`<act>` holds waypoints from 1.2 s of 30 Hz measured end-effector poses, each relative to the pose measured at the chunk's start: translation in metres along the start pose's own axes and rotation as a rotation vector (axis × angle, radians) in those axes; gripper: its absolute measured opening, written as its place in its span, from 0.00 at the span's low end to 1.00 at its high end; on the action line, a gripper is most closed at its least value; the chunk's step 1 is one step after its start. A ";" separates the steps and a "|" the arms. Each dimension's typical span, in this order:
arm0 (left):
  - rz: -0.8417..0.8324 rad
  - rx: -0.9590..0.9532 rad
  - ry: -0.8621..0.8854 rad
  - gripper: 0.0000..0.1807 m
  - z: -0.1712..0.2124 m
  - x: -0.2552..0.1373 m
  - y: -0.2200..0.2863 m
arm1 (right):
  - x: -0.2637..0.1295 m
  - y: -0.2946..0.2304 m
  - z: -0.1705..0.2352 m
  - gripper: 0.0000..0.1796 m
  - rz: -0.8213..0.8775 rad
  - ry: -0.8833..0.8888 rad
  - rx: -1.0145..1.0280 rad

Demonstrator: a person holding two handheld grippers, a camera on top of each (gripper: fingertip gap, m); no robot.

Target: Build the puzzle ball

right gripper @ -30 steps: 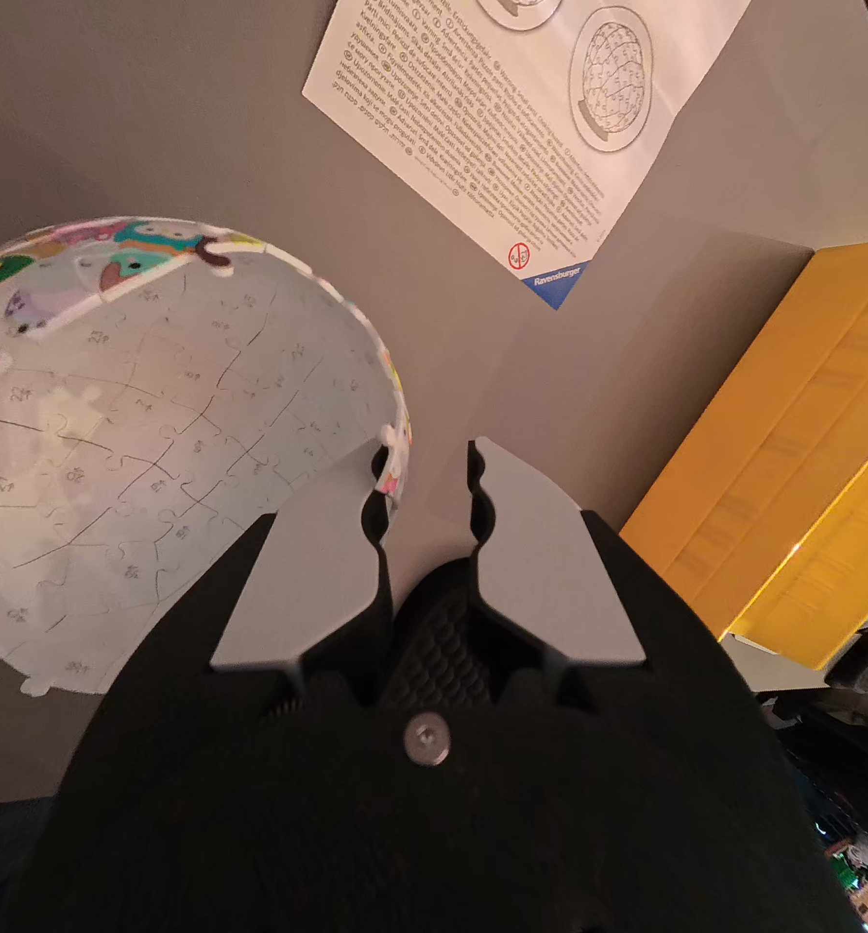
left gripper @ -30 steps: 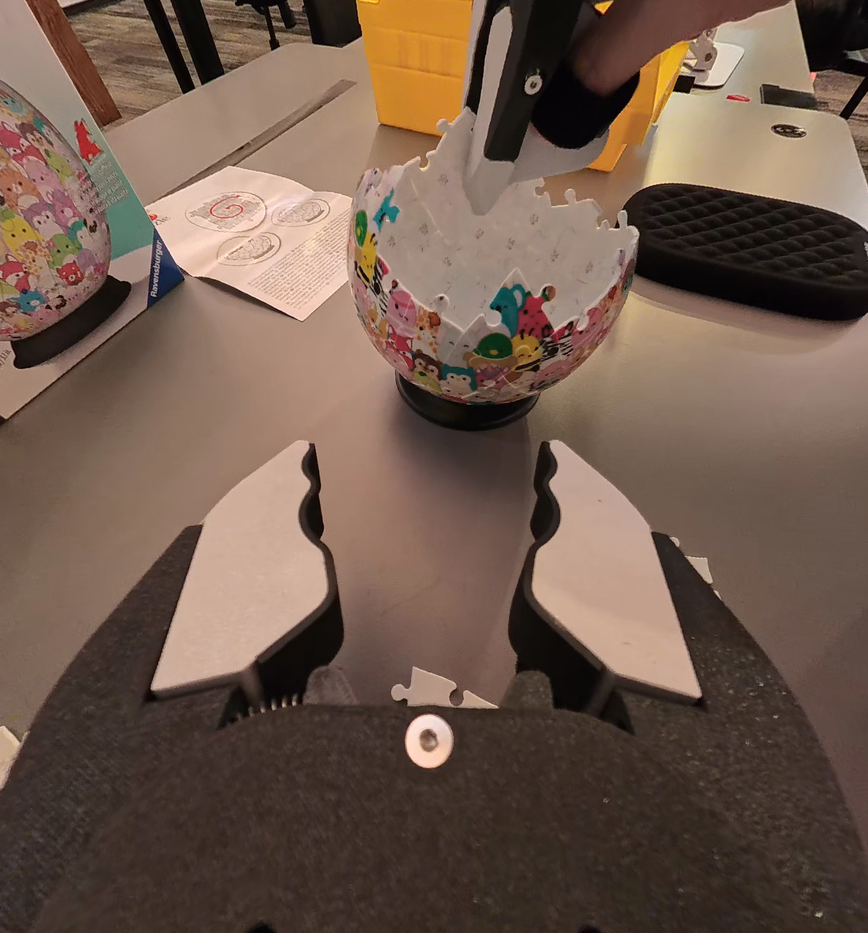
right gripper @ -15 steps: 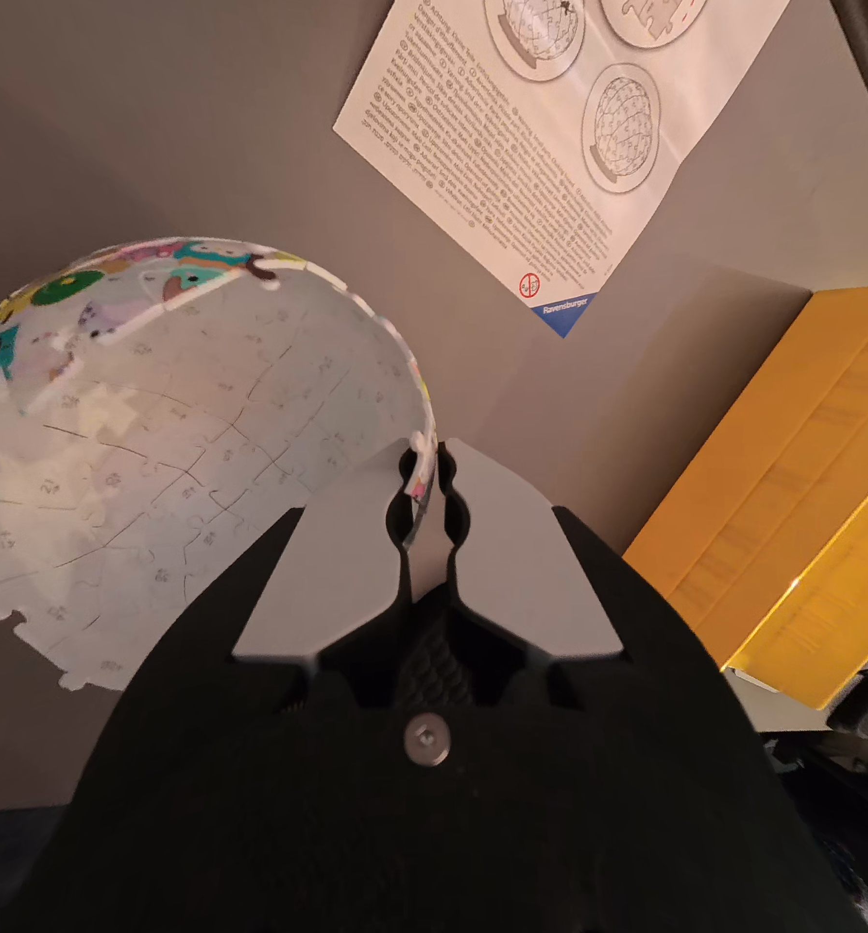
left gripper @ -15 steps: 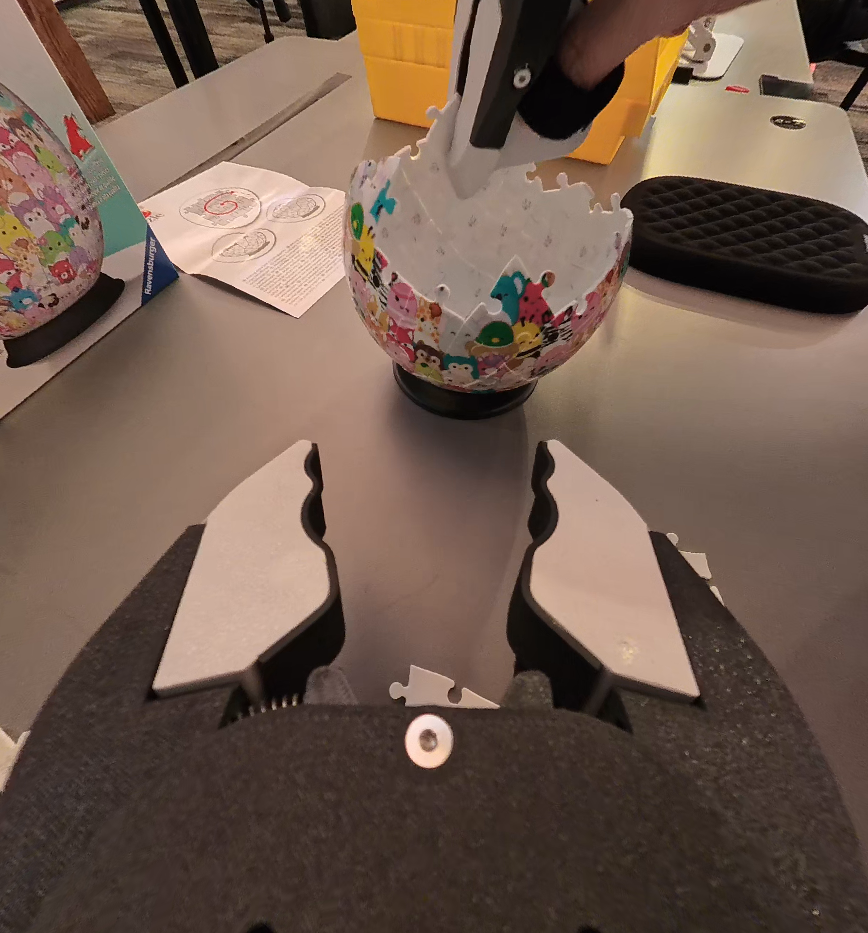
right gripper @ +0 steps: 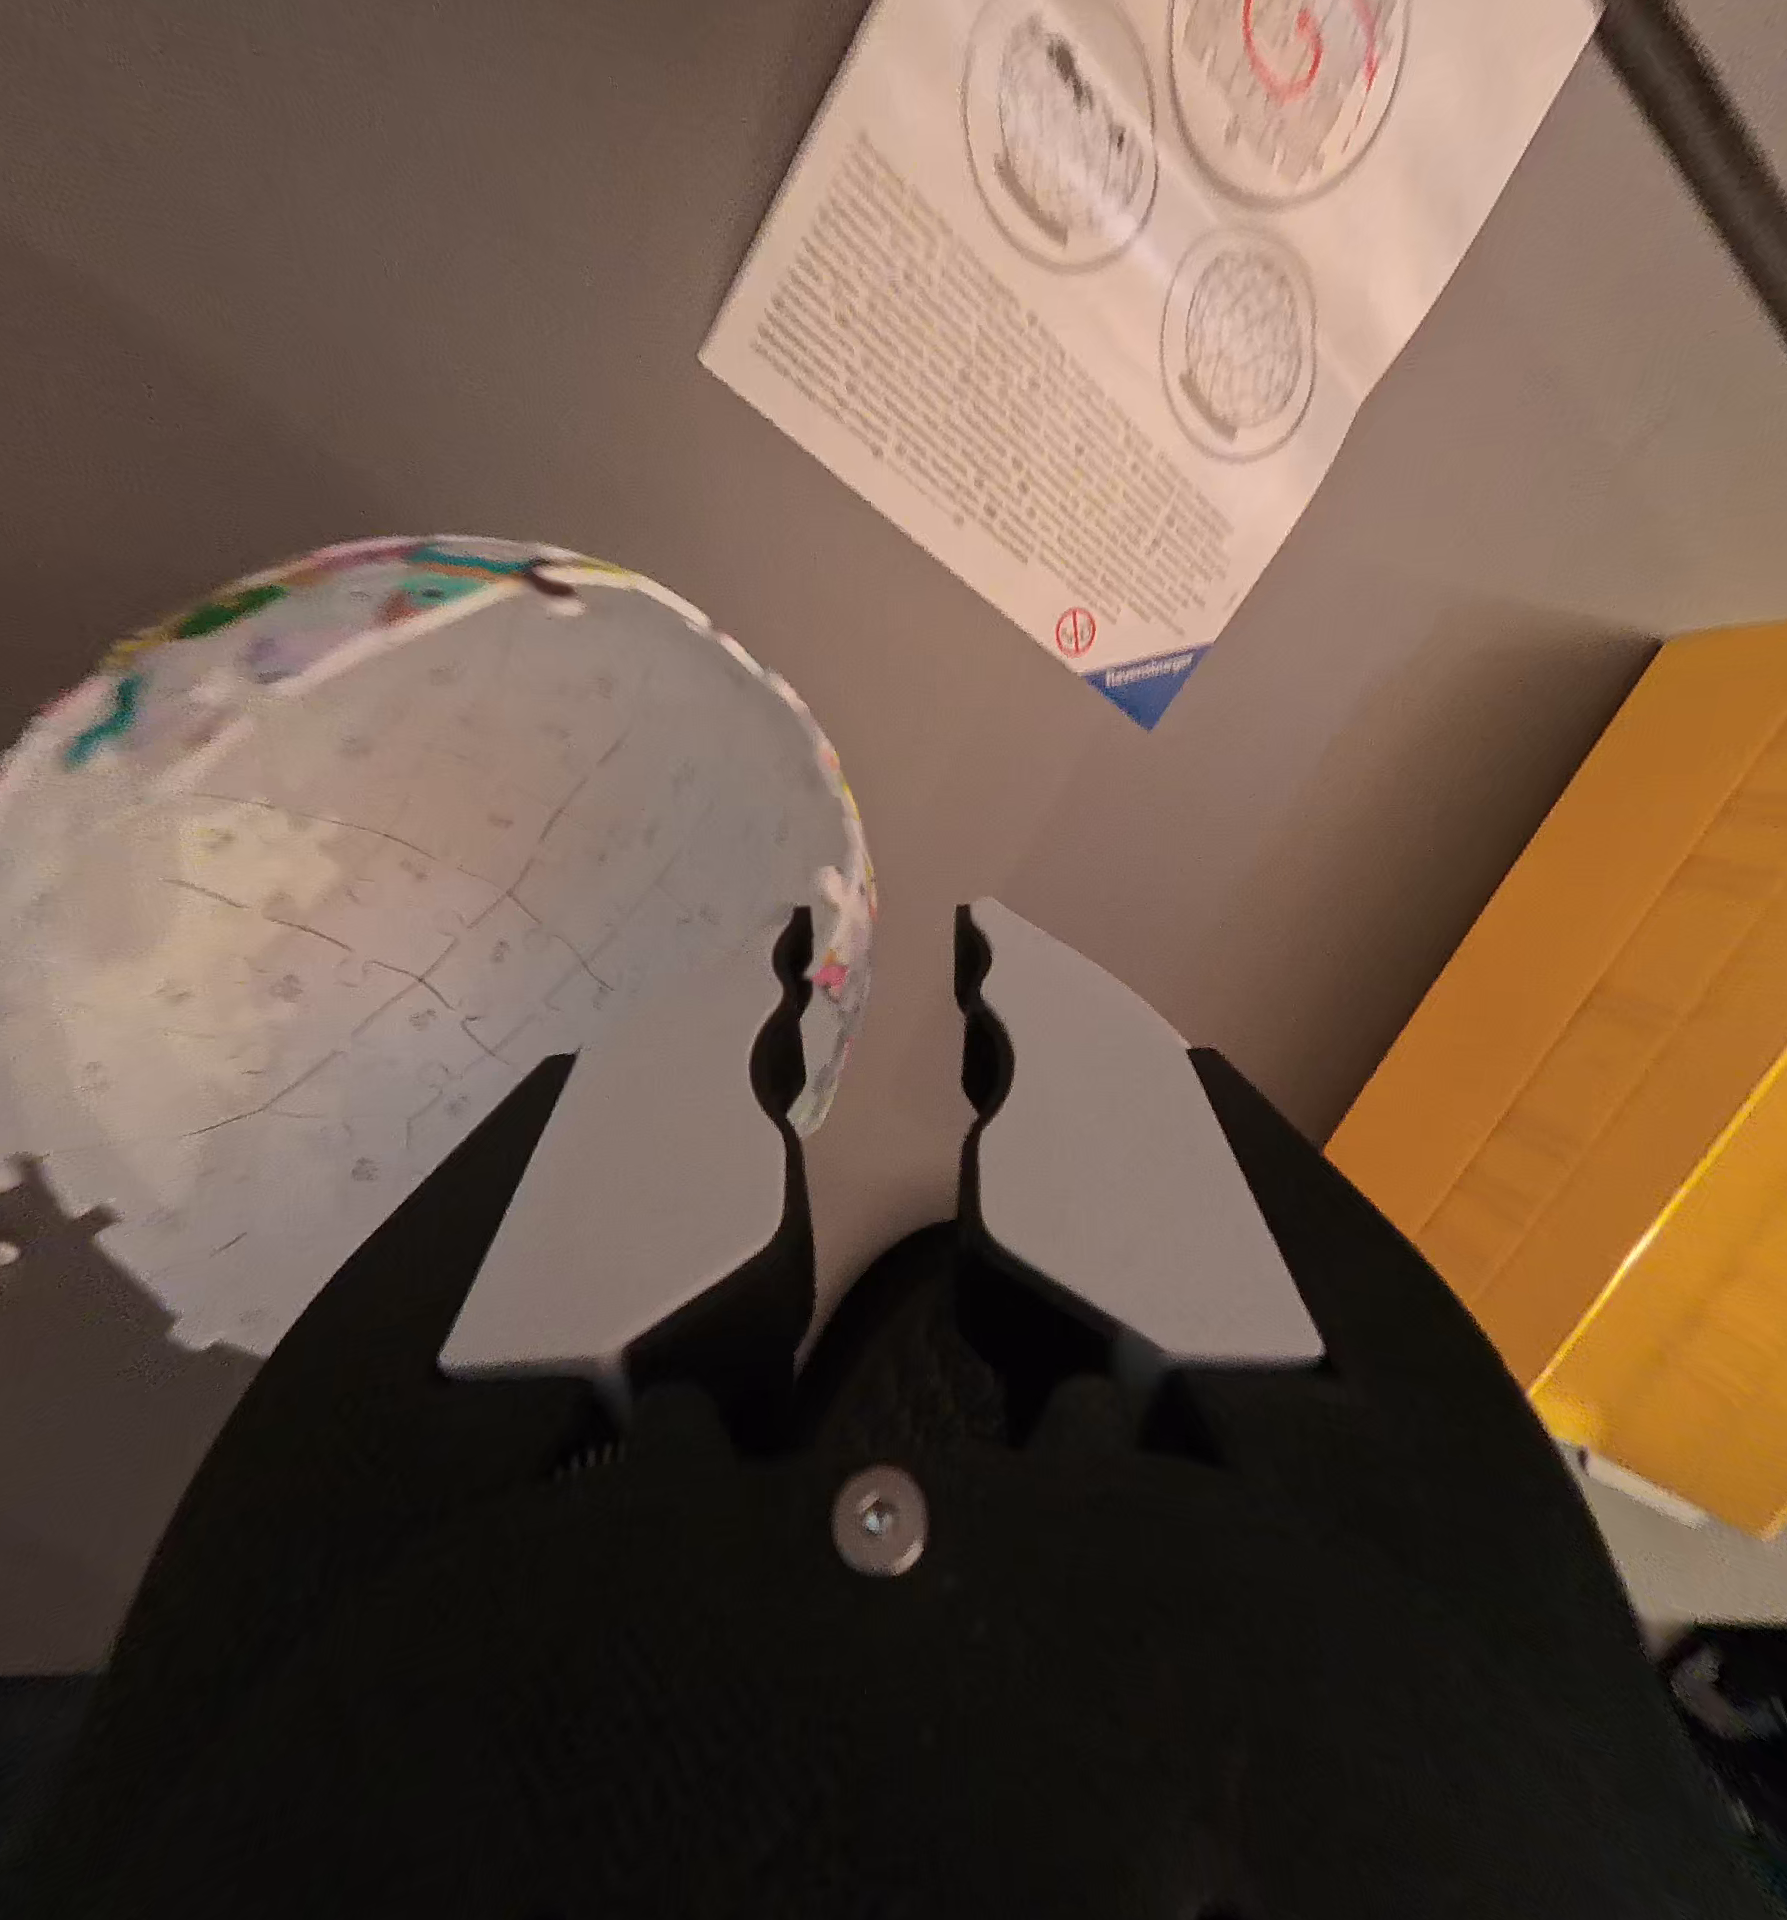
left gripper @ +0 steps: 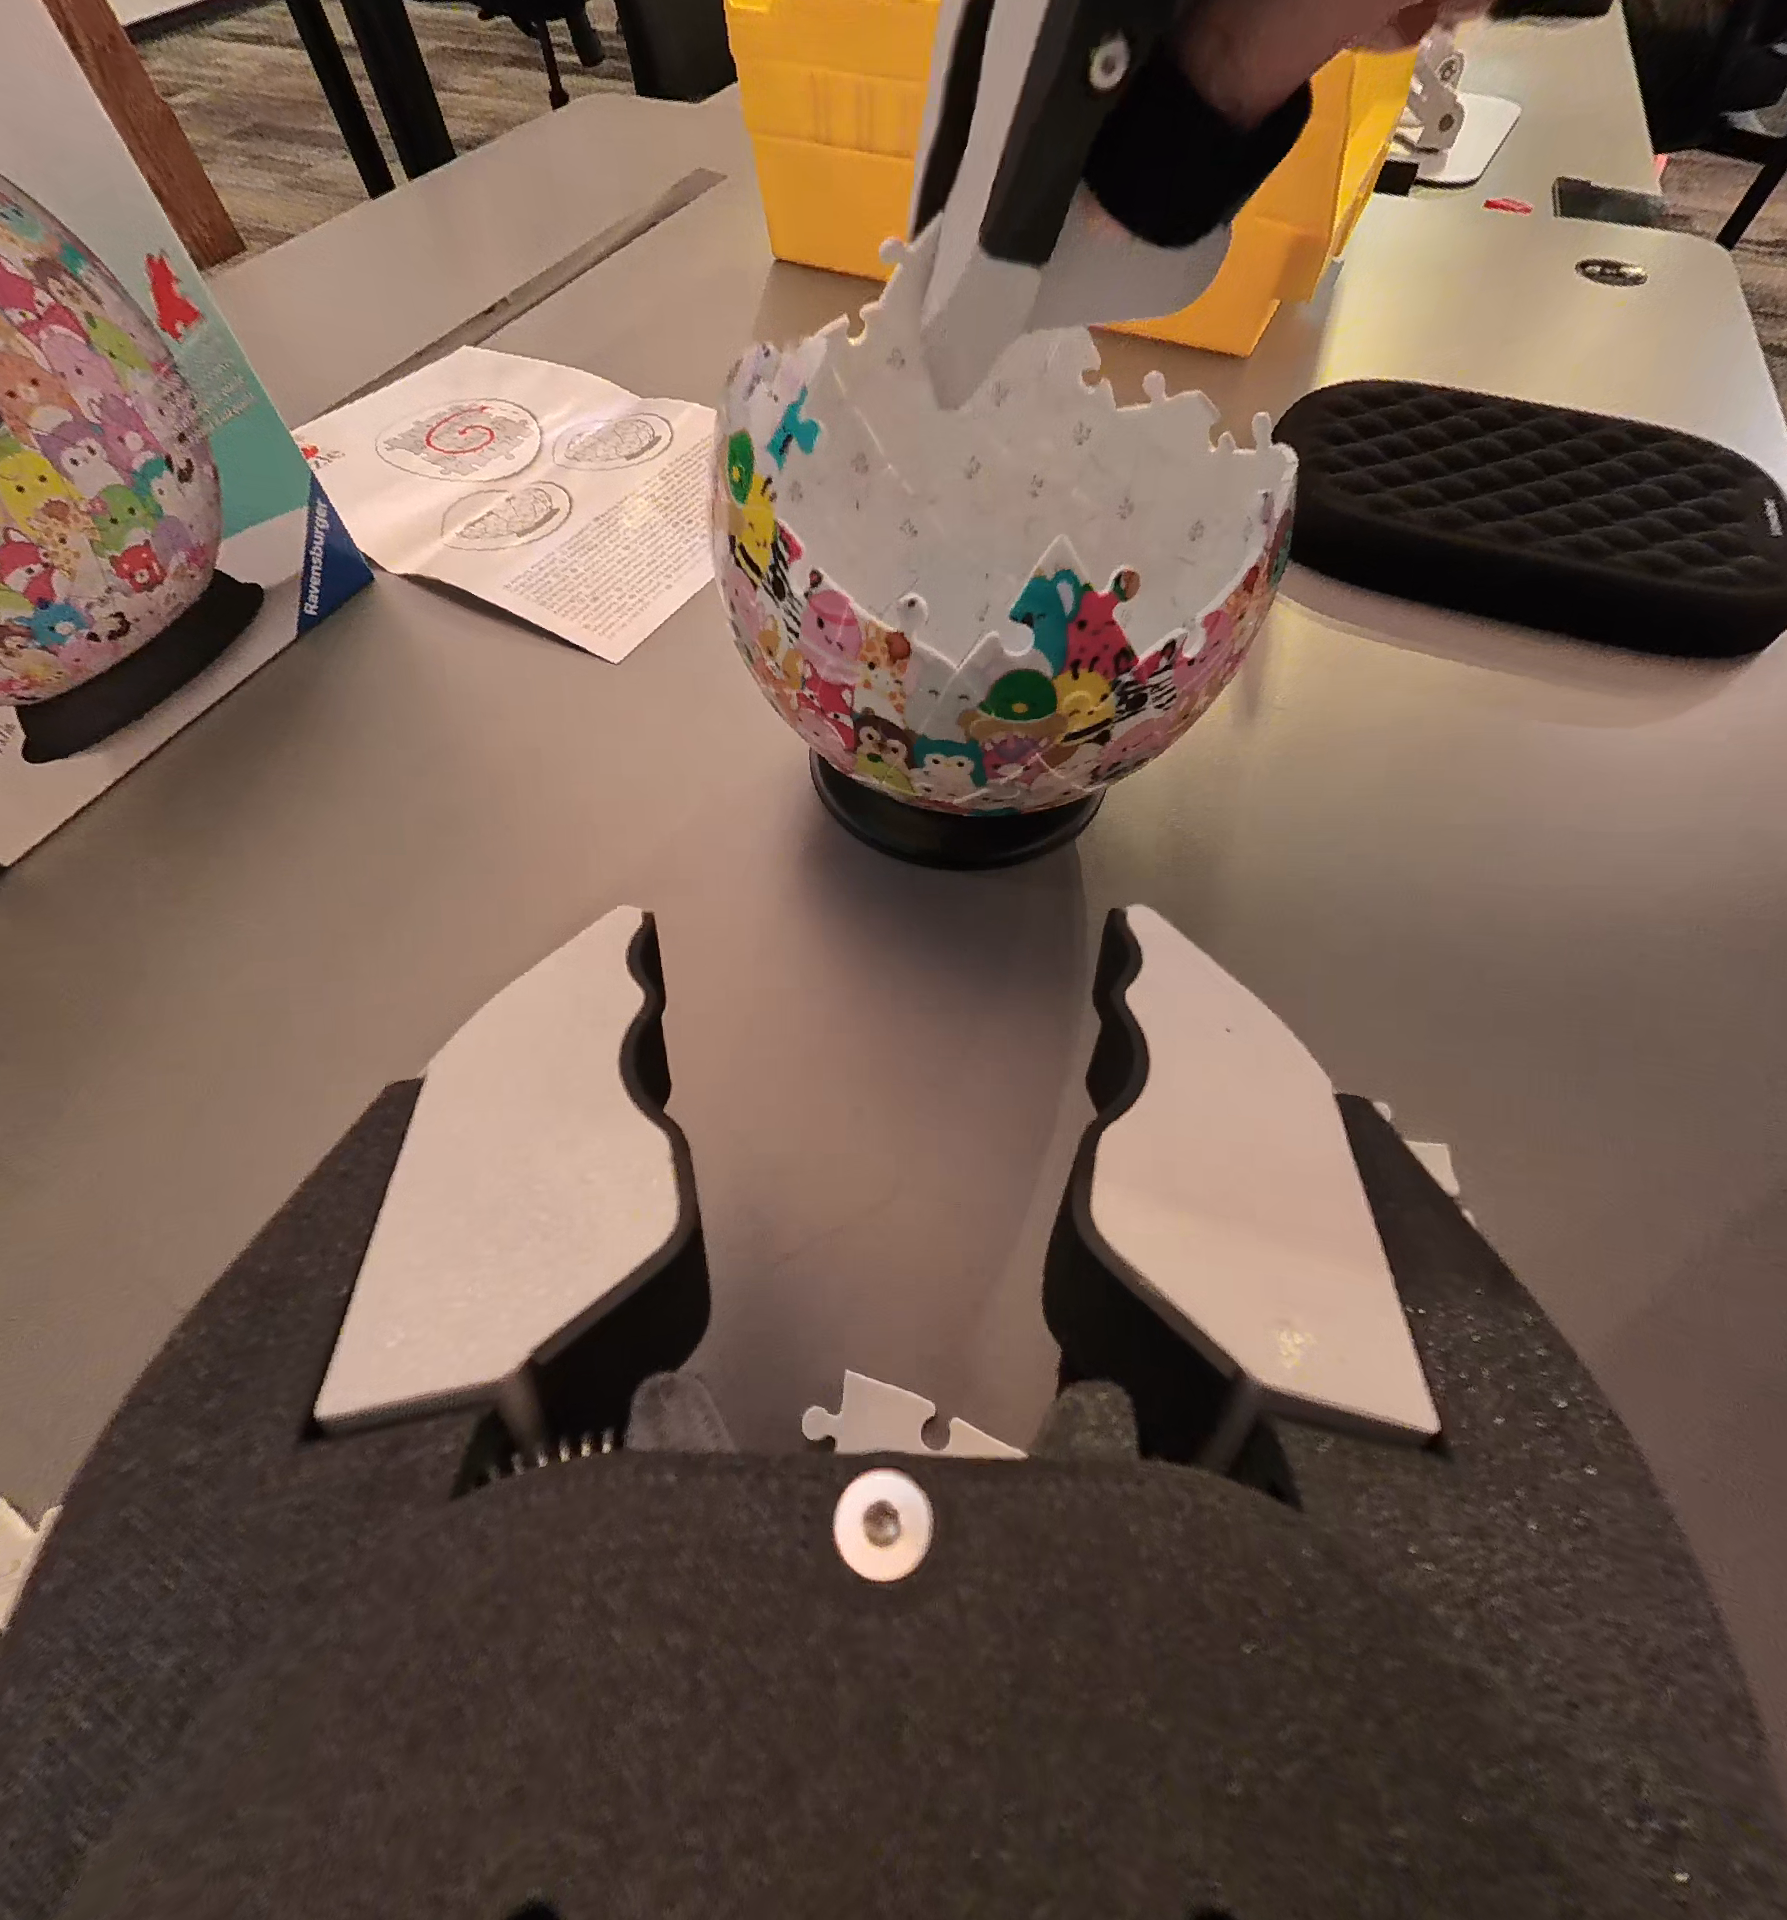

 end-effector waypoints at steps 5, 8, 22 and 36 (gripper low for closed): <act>0.019 0.006 0.055 0.45 -0.007 -0.005 0.001 | -0.060 -0.008 0.002 0.21 0.109 0.363 -0.072; 0.057 0.050 0.078 0.46 -0.014 -0.010 0.005 | -0.101 -0.025 0.025 0.23 0.116 0.674 -0.131; 0.195 0.252 -0.309 0.41 0.020 -0.042 0.053 | 0.013 -0.165 0.126 0.24 -0.526 0.636 -0.388; 0.051 0.088 -0.275 0.38 0.025 -0.057 0.054 | 0.016 -0.175 0.098 0.01 -0.603 0.630 -0.478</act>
Point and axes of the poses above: each gripper's, where its closed fingertips meet, x out along the fingers, z out of its underside, y = z × x across the jaws, the point moved 7 cm from there along -x, back along the fingers, and after that the axes turned 7 degrees about -z, right-handed, at the moved point
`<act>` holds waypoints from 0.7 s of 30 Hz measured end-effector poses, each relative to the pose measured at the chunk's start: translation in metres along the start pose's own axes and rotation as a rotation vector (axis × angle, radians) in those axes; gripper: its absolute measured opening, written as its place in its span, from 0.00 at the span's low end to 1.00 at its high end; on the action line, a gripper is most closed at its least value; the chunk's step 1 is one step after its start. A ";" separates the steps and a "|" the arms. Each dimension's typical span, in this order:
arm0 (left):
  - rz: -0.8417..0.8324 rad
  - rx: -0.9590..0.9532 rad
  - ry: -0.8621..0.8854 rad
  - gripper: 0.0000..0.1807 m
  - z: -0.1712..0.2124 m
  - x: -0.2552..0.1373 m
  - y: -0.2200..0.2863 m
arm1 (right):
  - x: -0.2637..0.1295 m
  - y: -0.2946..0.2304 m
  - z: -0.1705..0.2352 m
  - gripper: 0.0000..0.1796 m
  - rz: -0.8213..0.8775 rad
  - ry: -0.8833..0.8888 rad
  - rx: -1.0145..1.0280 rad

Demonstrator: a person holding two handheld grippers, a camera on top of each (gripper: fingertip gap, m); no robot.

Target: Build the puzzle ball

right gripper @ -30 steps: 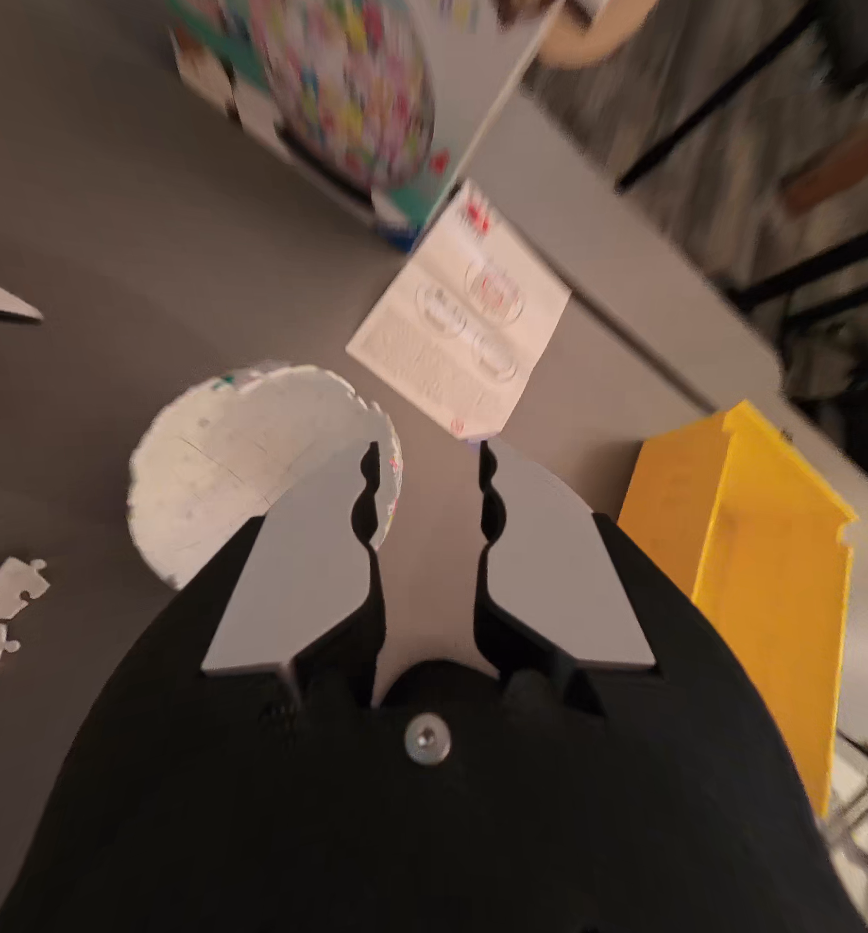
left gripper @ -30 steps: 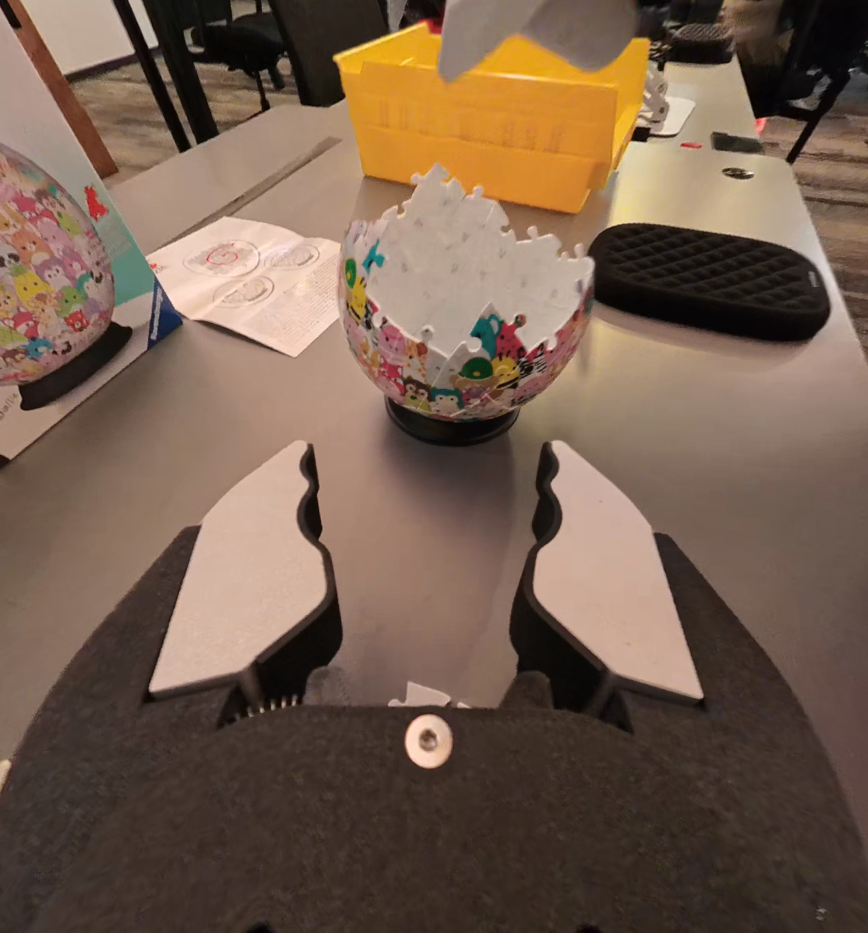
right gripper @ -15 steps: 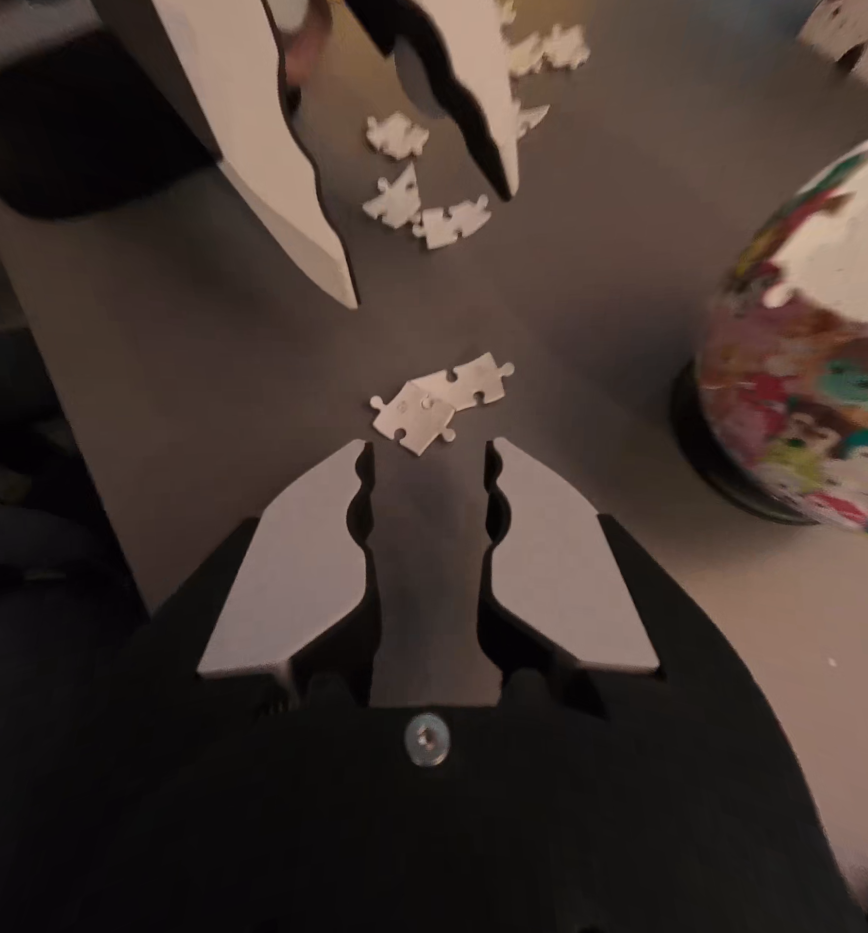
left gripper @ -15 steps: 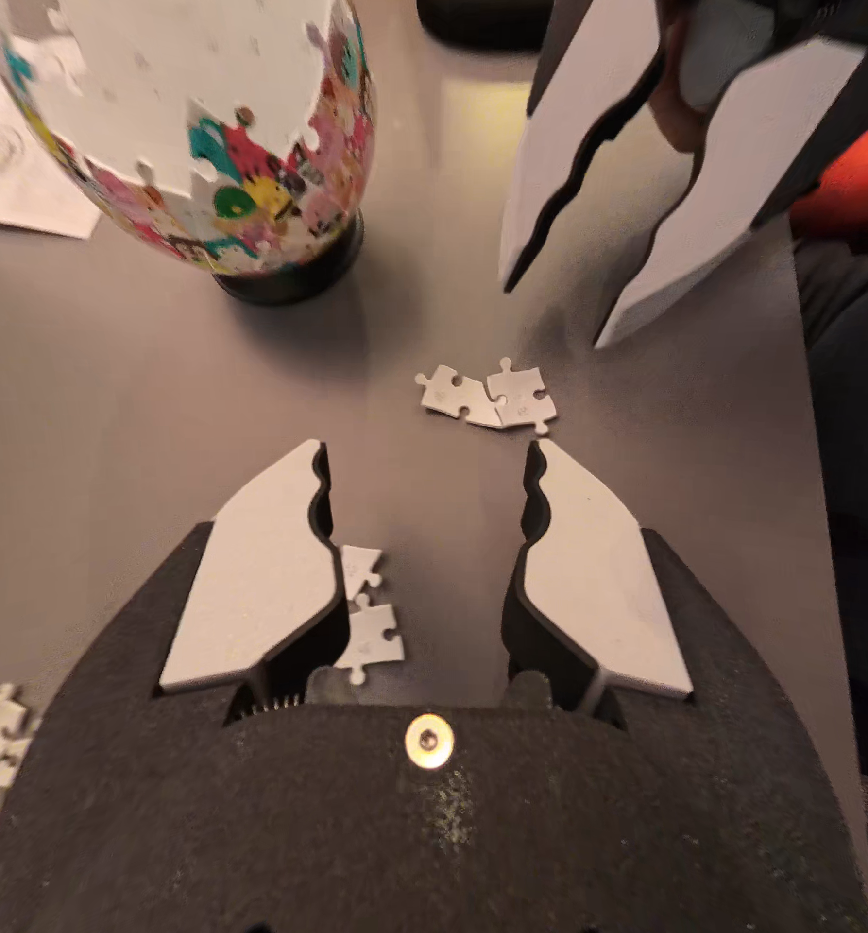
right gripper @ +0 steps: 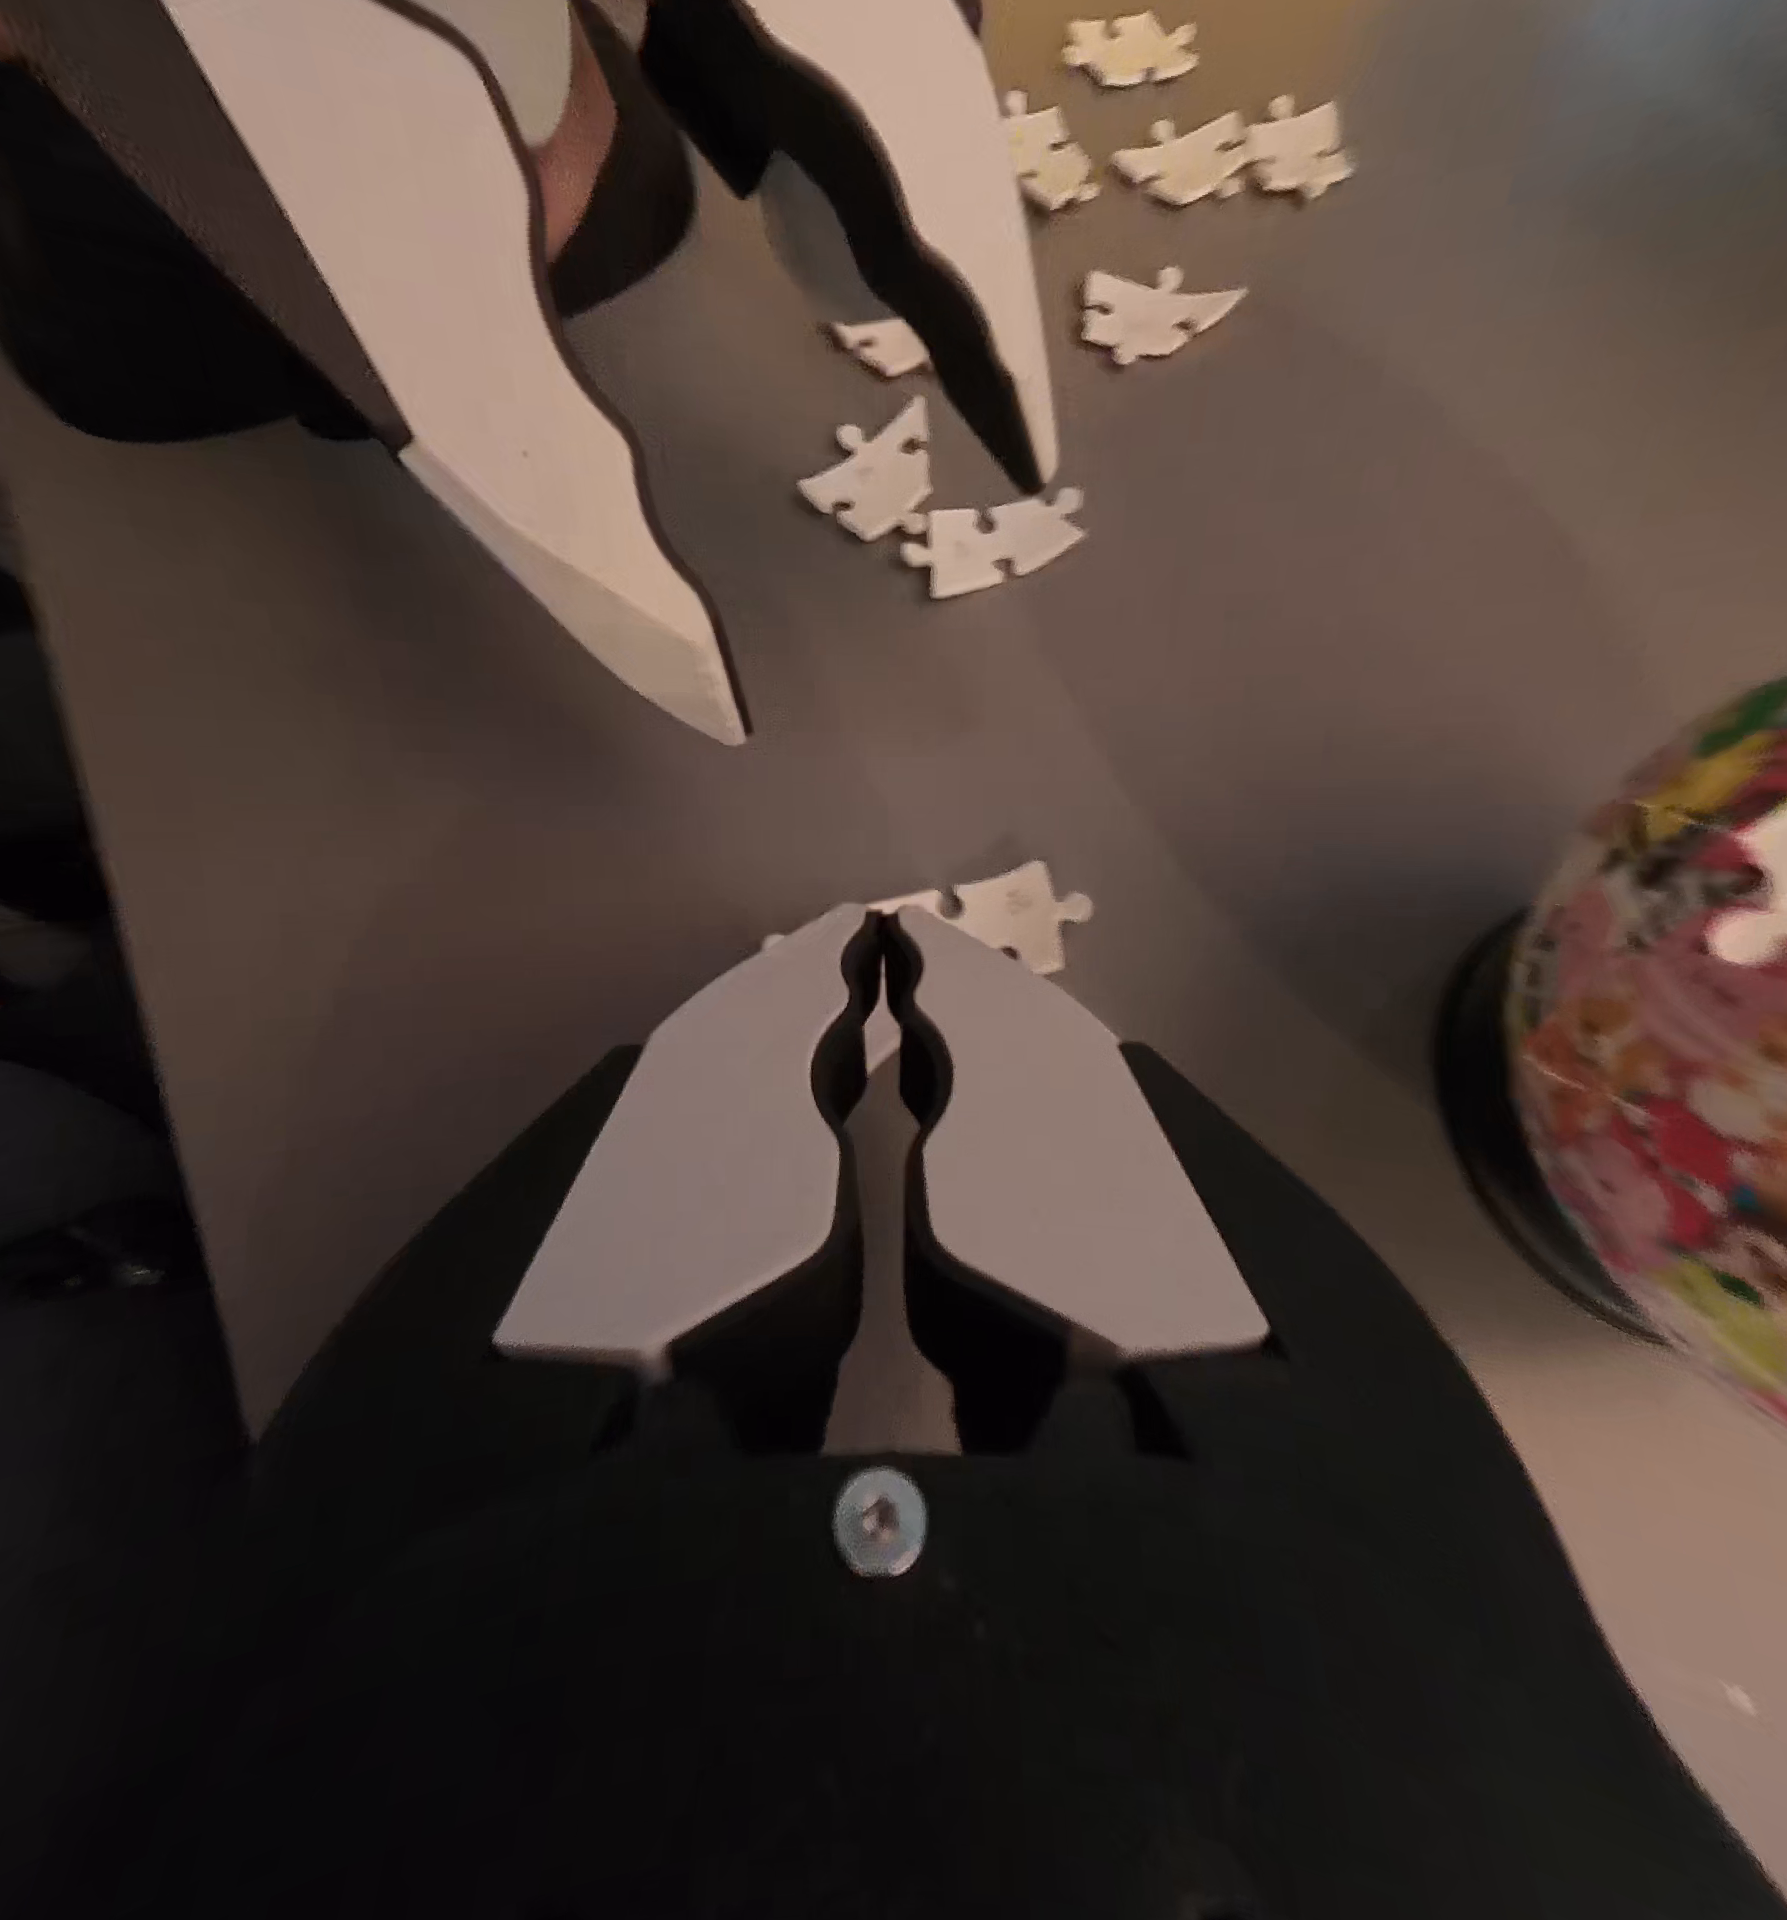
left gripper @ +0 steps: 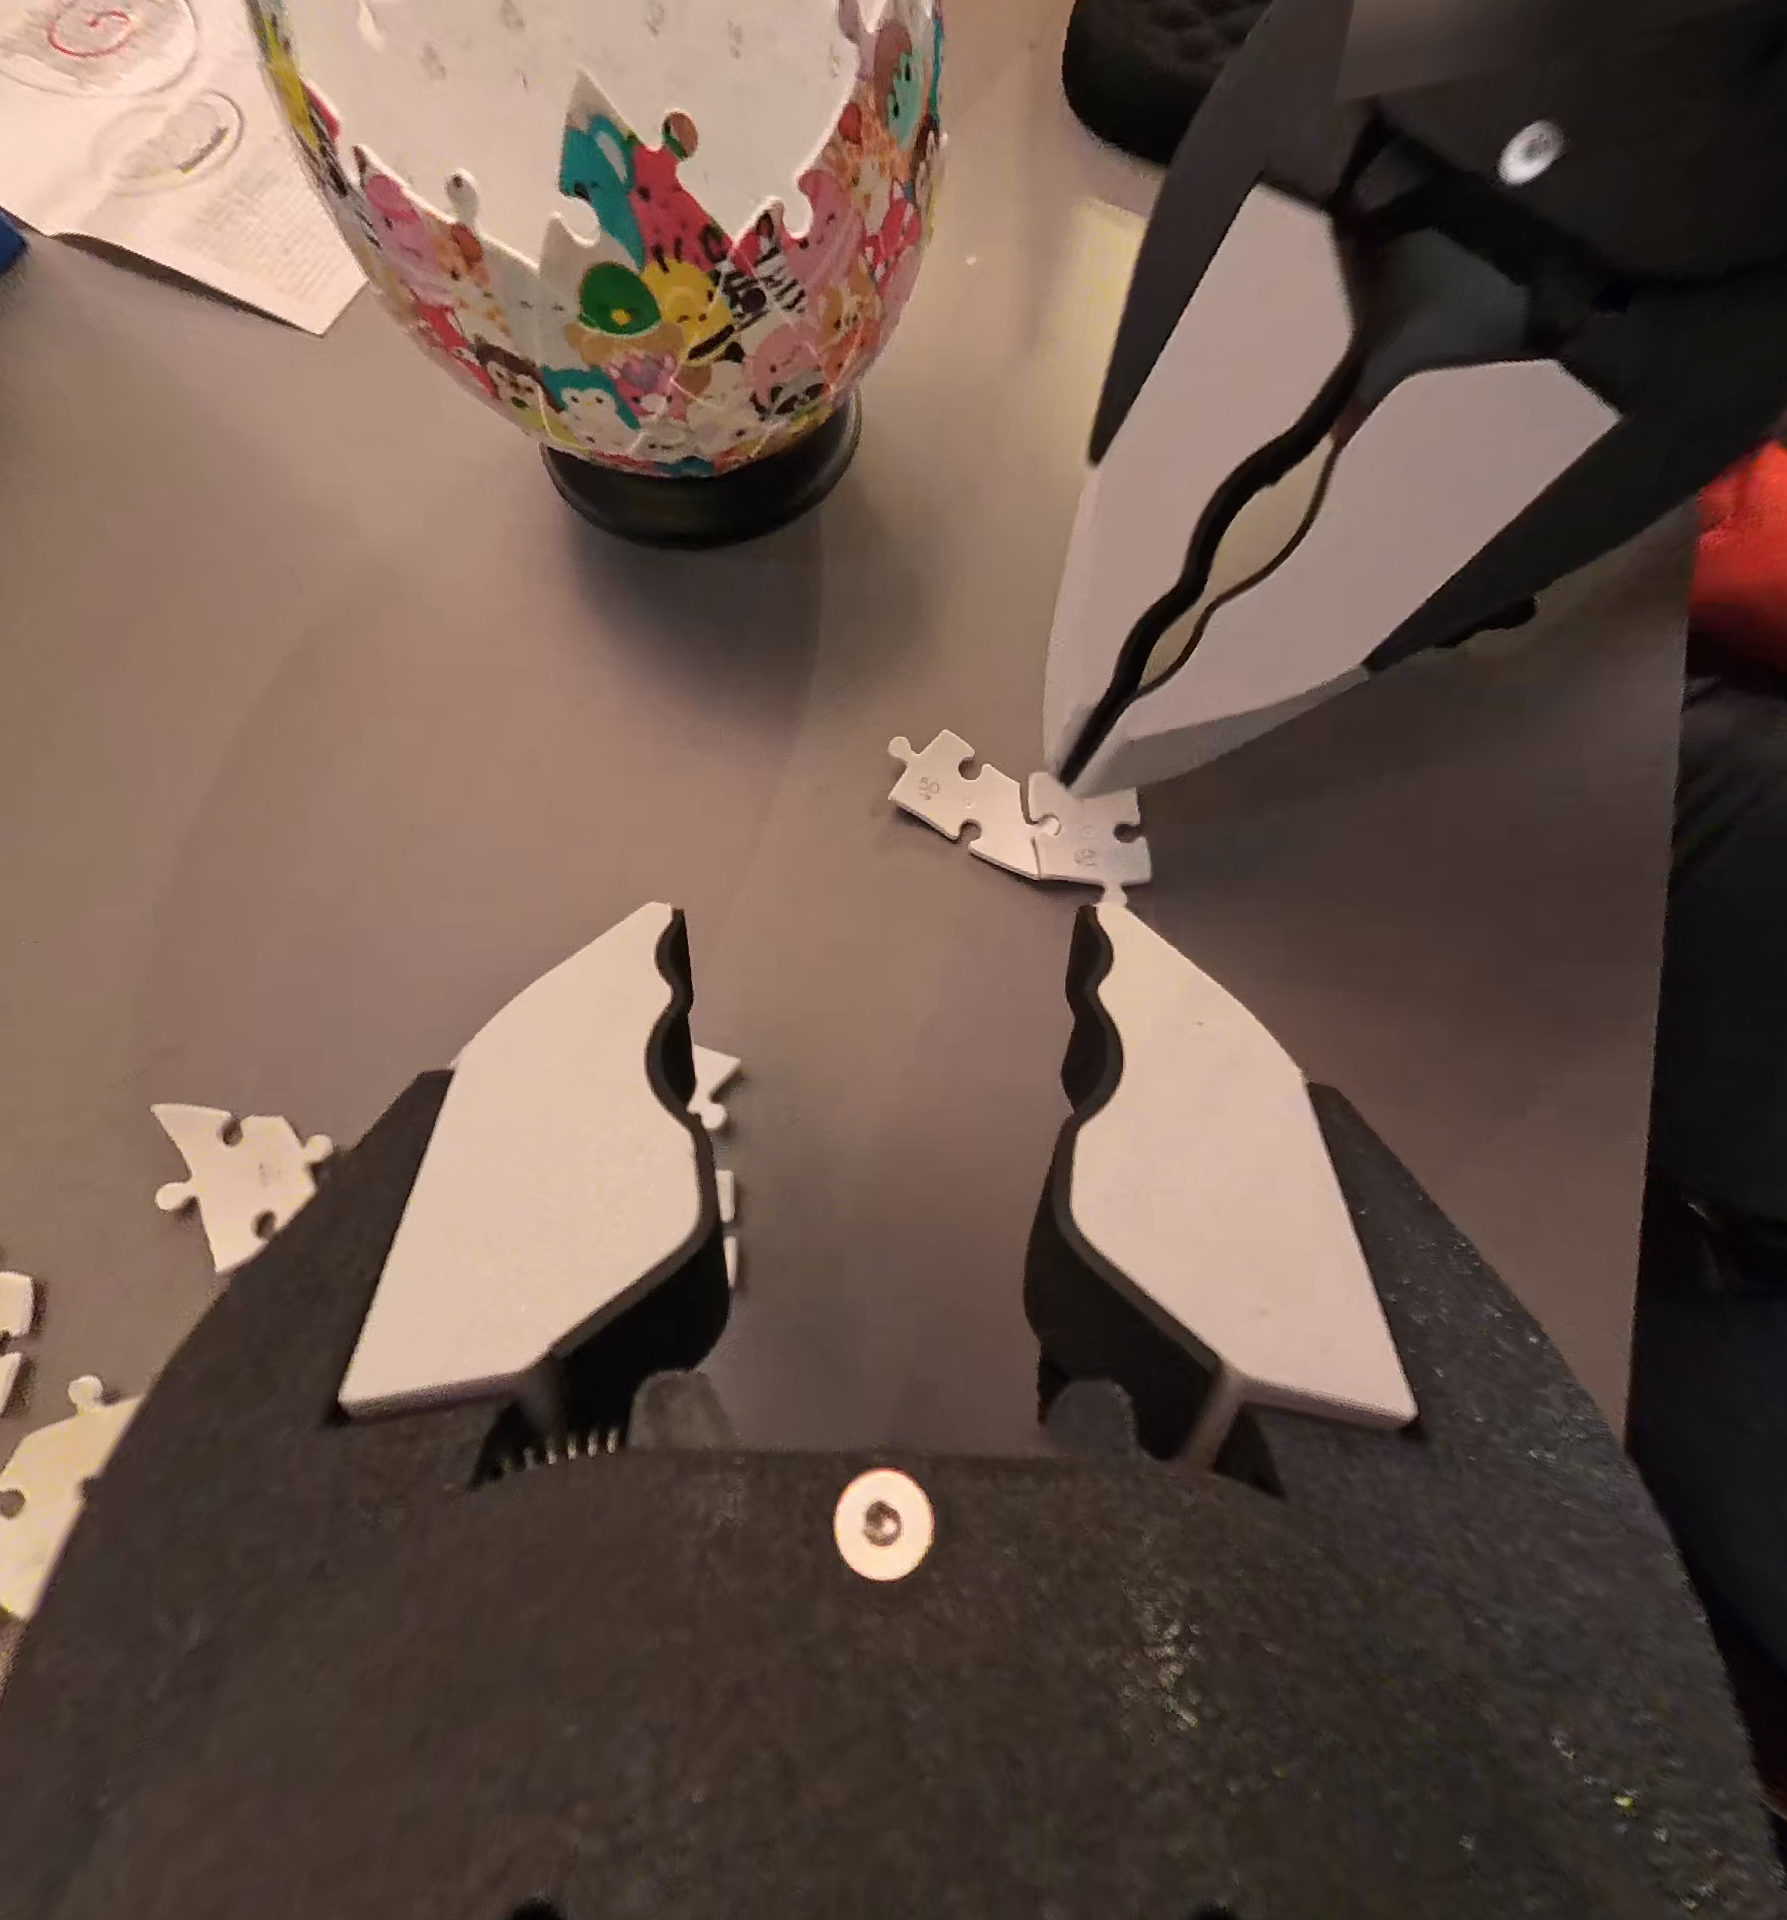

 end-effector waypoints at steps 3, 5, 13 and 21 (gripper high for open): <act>-0.010 -0.015 0.014 0.38 0.003 -0.007 0.001 | 0.009 0.003 0.001 0.01 -0.005 -0.056 0.026; -0.007 -0.020 0.020 0.38 0.006 -0.010 0.003 | 0.014 0.004 0.002 0.01 0.006 -0.093 0.037; 0.004 -0.037 0.055 0.38 0.011 -0.026 0.007 | 0.019 0.004 0.006 0.01 -0.032 -0.104 0.095; -0.003 -0.022 0.026 0.38 0.017 -0.022 0.006 | -0.019 0.009 -0.009 0.01 0.019 0.018 0.045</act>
Point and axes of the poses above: each gripper's, where its closed fingertips meet, x out along the fingers, z out of its underside, y = z × x across the jaws, the point moved 7 cm from there along -x, back along the fingers, and after that the axes turned 7 degrees about -z, right-handed, at the moved point
